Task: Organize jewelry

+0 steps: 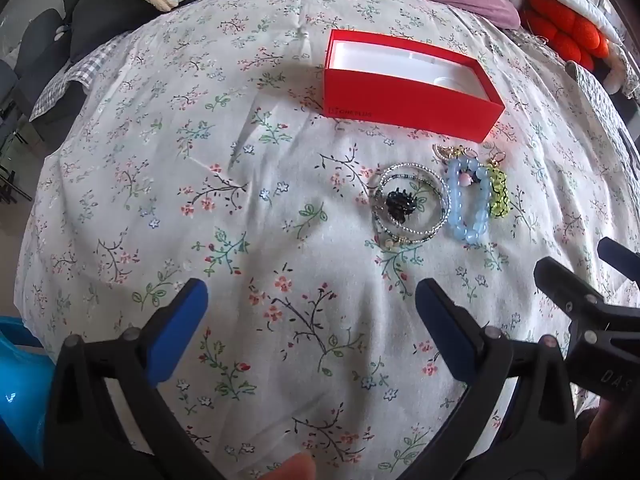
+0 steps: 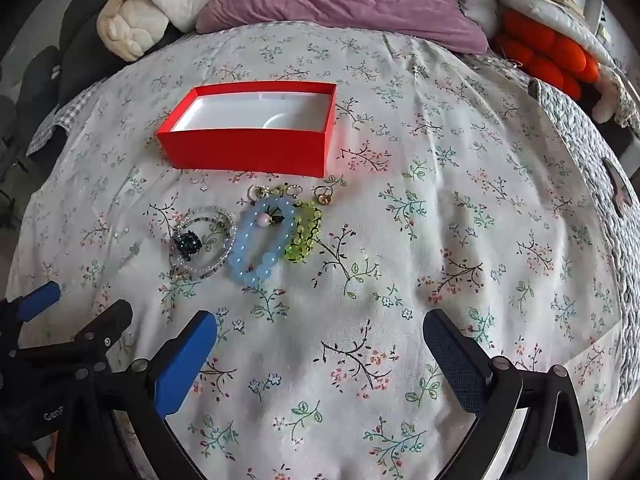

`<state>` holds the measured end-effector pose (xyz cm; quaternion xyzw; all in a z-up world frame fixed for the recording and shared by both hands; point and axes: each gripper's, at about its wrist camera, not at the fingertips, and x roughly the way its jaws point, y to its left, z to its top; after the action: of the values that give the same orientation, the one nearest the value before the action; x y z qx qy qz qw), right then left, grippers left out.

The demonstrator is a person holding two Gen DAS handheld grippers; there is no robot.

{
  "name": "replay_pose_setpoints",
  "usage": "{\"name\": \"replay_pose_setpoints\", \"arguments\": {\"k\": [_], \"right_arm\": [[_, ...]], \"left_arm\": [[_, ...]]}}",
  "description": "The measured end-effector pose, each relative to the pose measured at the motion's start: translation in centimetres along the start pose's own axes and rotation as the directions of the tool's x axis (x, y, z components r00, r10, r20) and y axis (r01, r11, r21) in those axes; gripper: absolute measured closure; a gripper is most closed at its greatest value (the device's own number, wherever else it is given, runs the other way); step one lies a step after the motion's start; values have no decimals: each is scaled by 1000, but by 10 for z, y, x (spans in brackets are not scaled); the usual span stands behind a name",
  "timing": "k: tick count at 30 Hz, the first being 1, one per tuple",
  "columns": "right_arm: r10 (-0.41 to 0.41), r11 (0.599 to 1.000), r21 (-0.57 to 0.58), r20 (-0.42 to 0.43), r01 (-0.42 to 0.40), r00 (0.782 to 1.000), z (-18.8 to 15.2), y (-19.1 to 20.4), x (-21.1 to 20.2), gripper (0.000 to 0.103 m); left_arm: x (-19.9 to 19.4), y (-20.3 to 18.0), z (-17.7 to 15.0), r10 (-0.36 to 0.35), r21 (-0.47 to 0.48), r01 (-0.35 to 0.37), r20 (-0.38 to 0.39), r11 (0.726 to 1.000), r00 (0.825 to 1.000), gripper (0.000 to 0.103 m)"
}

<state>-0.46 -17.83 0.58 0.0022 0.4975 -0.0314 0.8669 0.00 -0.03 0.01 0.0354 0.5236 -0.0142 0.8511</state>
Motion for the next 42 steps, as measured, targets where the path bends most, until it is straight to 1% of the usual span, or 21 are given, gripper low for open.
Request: {"name": "replay_pose_setpoints", "arguments": {"k": [5,11,17,42], "right_arm": [[-5,1000,6,-2,5,1000,-1,-2,0,0],[10,1000,0,-2,-10,1000,-1,2,-1,0],[6,1000,4,-4,-6,1000,-4,3,-1,0],[9,1000,12,-7,-9,1000,0,0,1,0]], "left_arm": [[1,-2,0,-7,-1,7,-1,1000,1000,0],[-3,2,7,-9,2,9,0,1000,1000,0],[-8,-2,3,-12,2,12,20,1000,1000,0],[-12,9,2,-24,-8,24,22,1000,999,0]]}}
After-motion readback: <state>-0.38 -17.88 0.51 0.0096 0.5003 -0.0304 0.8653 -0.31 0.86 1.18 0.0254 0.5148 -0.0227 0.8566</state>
